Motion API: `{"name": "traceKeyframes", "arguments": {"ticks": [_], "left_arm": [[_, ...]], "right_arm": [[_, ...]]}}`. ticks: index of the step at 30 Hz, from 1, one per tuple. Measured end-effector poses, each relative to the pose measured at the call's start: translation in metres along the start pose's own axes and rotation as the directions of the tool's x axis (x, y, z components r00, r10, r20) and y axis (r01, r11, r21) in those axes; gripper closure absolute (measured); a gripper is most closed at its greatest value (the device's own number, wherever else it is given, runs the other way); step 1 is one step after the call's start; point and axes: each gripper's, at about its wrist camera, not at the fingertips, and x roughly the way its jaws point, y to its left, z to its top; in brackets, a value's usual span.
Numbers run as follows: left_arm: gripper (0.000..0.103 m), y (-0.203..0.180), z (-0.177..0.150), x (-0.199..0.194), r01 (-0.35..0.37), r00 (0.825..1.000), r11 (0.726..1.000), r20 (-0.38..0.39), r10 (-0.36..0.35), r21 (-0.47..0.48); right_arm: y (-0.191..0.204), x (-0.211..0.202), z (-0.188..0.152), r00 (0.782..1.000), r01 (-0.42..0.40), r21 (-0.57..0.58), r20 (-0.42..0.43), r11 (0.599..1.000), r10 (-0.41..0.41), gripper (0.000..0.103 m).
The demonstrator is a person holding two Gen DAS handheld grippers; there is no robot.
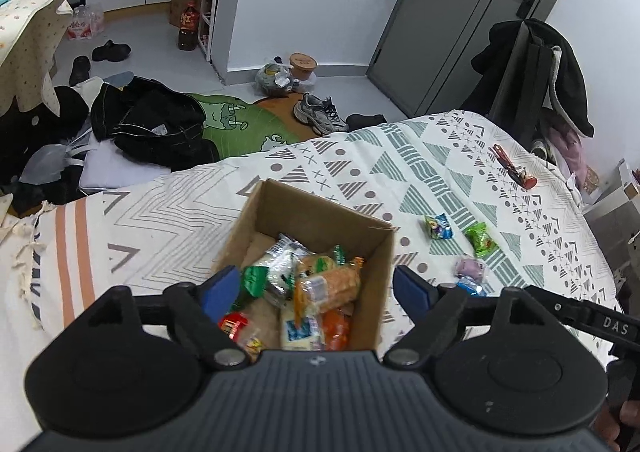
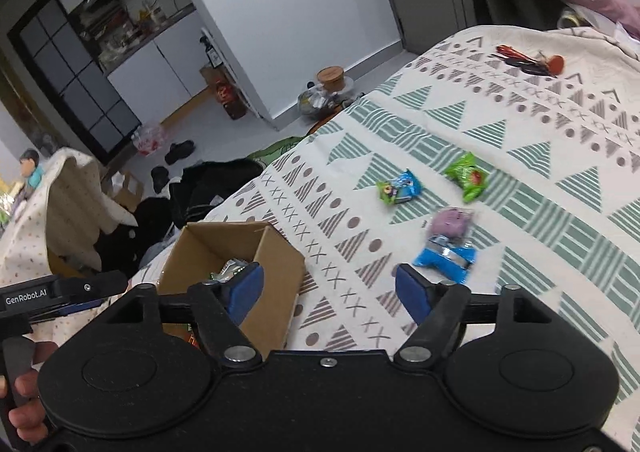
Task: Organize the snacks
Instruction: 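Withdraw both tools from the box toward the remaining snacks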
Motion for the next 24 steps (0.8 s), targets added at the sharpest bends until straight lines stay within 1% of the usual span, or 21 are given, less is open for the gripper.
{"name": "traceKeyframes", "arguments": {"ticks": [3,8,13,16,19,22,24], "left_arm": [[0.015,-0.015,-0.005,-0.005,0.002,1.000,1.000,0.015,-0.002,0.014],[0.015,-0.038,-0.014,-0.008,0.016,0.999,1.000,0.028,-0.017,0.018],[0.015,-0.063,-0.023,-0.009,0.024,0.999,0.999,0.033,-0.025,0.038],[0.015,-0.075,-0.026,-0.010,0.032,0.998,0.998,0.055,-0.034,0.046],[0.015,-0.087,-0.027,-0.007,0.040,0.998,0.998,0.056,-0.043,0.055],[0.015,-0.098,-0.026,-0.004,0.046,0.997,0.997,0.062,-0.050,0.064],[0.015,-0.107,-0.027,-0.001,0.053,0.996,0.995,0.071,-0.059,0.080]], "right_arm": [[-0.013,-0.009,-0.003,1.000,0.010,0.009,0.008,1.000,-0.011,0.027],[-0.032,-0.025,-0.005,1.000,0.002,0.046,0.028,0.999,-0.003,0.023],[-0.049,-0.039,-0.006,0.998,-0.015,0.080,0.054,0.997,0.011,0.023],[-0.059,-0.045,-0.008,0.997,-0.021,0.096,0.069,0.995,0.014,0.023],[-0.071,-0.048,-0.008,0.997,-0.032,0.151,0.078,0.988,0.021,0.023],[-0.085,-0.047,-0.009,0.996,-0.061,0.223,0.078,0.973,0.044,0.023],[-0.091,-0.045,-0.010,0.995,-0.067,0.245,0.082,0.967,0.048,0.023]]}}
